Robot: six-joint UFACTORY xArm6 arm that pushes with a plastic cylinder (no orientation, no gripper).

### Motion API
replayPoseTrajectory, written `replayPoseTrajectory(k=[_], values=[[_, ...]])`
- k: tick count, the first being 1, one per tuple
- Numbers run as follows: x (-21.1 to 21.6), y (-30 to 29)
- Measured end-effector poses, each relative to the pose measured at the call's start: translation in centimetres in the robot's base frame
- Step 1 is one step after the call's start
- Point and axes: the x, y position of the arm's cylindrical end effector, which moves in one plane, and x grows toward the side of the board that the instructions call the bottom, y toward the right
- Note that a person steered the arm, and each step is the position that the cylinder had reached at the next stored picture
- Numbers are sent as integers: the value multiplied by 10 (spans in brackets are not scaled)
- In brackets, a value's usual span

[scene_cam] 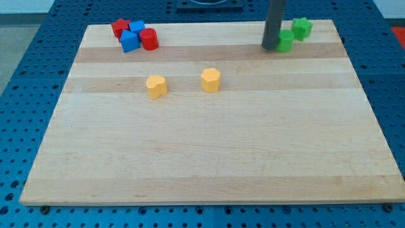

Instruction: Move the yellow hexagon to the left of the green circle

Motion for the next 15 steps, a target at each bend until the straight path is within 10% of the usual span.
replayPoseTrajectory(k=[2,6,9,15], values=[[5,24],[149,-66],[132,-168],[31,-54]])
